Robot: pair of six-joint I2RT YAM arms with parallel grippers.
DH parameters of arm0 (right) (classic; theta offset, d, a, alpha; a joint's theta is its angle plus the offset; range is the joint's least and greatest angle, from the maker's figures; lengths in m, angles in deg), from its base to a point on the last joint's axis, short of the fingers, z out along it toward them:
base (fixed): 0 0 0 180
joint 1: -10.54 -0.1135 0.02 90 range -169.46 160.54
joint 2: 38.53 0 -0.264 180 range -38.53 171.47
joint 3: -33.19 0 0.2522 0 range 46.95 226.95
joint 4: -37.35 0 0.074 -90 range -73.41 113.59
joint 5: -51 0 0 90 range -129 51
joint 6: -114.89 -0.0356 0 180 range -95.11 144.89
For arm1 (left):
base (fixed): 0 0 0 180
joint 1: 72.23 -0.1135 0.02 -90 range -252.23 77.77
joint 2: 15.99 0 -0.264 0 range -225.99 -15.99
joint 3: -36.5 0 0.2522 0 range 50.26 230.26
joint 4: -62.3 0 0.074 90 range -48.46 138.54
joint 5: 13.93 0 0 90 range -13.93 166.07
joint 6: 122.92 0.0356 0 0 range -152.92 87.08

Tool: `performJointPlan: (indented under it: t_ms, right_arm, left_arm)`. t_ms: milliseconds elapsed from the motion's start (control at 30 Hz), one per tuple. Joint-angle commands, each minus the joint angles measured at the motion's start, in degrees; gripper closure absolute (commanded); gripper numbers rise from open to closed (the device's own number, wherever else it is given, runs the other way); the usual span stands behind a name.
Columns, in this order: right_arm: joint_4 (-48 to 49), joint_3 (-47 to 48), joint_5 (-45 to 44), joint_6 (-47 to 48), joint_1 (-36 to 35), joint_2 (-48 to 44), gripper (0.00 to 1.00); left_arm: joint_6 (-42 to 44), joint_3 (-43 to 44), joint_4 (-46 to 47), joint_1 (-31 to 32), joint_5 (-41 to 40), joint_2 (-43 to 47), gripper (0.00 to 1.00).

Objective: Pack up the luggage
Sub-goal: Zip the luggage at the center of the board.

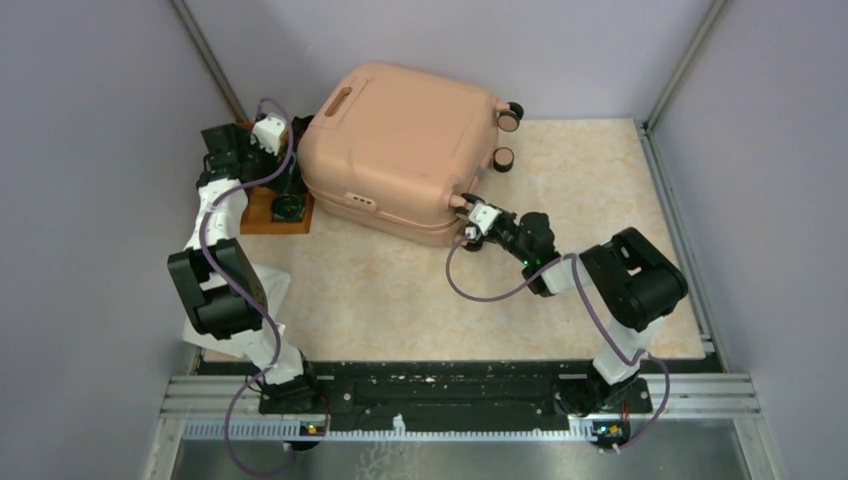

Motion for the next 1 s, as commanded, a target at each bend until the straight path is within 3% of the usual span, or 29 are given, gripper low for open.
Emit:
performJointPlan:
  t_ms: [0,167,433,967]
  right_arm:
    - [6.3,0.0,-3.1,5.1,-2.3,0.4,0.75]
    - [8.2,-0.1,-5.3,7.3,-4.9,1.4,0.80]
    - [10.6,-0.6,-7.5,6.9,-6.3,2.5,1.00]
    - [12.0,-3.3,-9.7,7.2,-10.7,-0.3,1.00]
  left_arm:
    - [-1.0,0.2,3.3,0.0,-0.8,-1.0,0.04]
    - [-1.3,-0.1,3.8,0.0,-1.3,-2.1,0.05]
    - [-0.8,-0.6,4.9,0.0,-1.2,-3.9,0.08]
    - [0.5,-0.4,2.9,1.5,9.4,-5.2,0.18]
